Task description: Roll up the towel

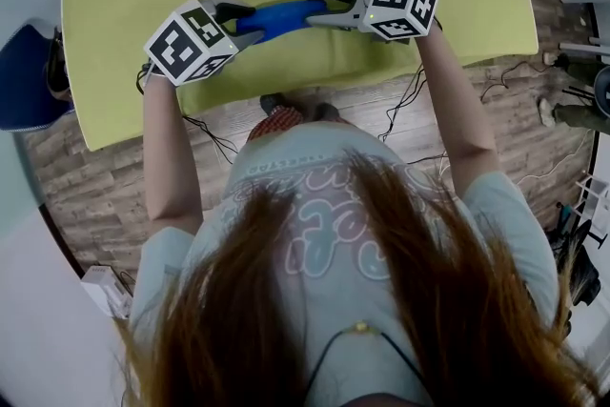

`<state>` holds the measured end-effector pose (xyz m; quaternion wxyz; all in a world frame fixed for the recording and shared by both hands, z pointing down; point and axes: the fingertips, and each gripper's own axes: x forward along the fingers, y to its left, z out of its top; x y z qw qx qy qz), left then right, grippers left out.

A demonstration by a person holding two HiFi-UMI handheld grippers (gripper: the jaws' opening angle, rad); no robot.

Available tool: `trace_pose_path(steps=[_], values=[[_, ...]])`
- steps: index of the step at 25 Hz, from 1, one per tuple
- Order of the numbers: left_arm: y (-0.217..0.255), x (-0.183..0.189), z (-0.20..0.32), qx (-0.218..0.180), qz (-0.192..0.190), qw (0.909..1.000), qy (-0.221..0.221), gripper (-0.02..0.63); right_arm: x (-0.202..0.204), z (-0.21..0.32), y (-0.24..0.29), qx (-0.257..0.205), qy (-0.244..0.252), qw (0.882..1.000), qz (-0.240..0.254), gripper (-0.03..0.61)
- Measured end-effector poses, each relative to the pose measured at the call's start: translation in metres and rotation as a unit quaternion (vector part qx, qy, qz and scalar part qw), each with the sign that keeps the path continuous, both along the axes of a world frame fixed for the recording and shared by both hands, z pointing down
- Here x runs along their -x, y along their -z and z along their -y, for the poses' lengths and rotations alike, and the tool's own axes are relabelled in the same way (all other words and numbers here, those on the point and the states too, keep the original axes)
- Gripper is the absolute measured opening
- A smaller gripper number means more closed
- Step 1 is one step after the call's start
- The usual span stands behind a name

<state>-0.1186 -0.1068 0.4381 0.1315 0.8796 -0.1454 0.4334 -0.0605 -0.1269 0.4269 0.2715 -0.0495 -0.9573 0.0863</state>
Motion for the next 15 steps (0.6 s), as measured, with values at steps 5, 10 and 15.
trace_pose_path(steps=[5, 10, 15], values=[[-0.003, -0.002, 0.000, -0.010, 0.009, 0.9999, -0.006, 0.155, 0.000, 0.000, -0.005, -0.024, 0.007, 1.000, -0.004, 0.202], [-0.003, -0.006, -0.004, -0.045, 0.010, 0.9990, 0.002, 0.155, -0.003, -0.011, -0.009, -0.079, 0.007, 0.997, -0.019, 0.201], [0.003, -0.005, -0.007, -0.084, -0.004, 0.9964, 0.012, 0.155, -0.005, -0.012, -0.003, -0.113, -0.020, 0.993, -0.012, 0.232]])
